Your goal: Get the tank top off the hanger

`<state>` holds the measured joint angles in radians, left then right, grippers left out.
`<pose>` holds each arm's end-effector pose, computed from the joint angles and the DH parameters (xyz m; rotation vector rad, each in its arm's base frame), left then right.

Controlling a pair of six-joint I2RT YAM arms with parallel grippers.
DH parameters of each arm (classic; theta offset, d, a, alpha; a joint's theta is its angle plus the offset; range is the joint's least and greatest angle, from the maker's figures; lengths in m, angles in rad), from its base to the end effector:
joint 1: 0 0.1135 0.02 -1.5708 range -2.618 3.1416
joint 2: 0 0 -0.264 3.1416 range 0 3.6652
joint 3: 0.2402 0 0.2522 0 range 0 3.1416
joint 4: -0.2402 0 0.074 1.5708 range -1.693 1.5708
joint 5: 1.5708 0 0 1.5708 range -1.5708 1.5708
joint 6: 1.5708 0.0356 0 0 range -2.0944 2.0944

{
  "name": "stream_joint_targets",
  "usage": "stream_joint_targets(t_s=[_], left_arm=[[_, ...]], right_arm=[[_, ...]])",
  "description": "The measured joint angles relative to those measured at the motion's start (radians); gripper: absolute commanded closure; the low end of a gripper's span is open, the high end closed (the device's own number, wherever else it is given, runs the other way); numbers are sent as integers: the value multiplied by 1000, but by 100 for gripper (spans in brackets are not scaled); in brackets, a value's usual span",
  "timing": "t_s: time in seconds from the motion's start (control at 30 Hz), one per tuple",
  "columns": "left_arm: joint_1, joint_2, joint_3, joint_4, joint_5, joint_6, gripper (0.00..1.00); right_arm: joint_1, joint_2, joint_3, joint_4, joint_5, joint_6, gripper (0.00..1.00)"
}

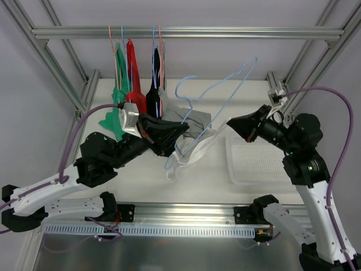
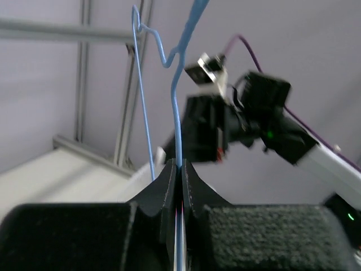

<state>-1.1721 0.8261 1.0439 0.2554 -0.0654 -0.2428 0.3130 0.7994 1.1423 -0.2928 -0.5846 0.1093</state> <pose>0.0661 -0.1509 0.4690 0.4724 1.0833 -1.2250 0.1367 0.0649 0.4468 -0.6276 1.4509 0.7756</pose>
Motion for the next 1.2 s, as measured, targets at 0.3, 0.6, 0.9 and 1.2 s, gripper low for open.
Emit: stream_joint_targets(t_s=[0.3, 0.6, 0.9, 1.2], left_arm=[[0, 418, 70, 616, -130, 274, 100], [0, 514, -35, 919, -110, 385, 100], [-1, 362, -72, 789, -172, 374, 100], [-5, 126, -26, 127, -535, 35, 100]], right_arm=[[47, -249, -162, 48, -175, 168, 100], [122, -219, -303, 23, -149, 177, 100], [331, -103, -402, -34, 64, 126, 91], [407, 37, -404, -74, 373, 88, 1]])
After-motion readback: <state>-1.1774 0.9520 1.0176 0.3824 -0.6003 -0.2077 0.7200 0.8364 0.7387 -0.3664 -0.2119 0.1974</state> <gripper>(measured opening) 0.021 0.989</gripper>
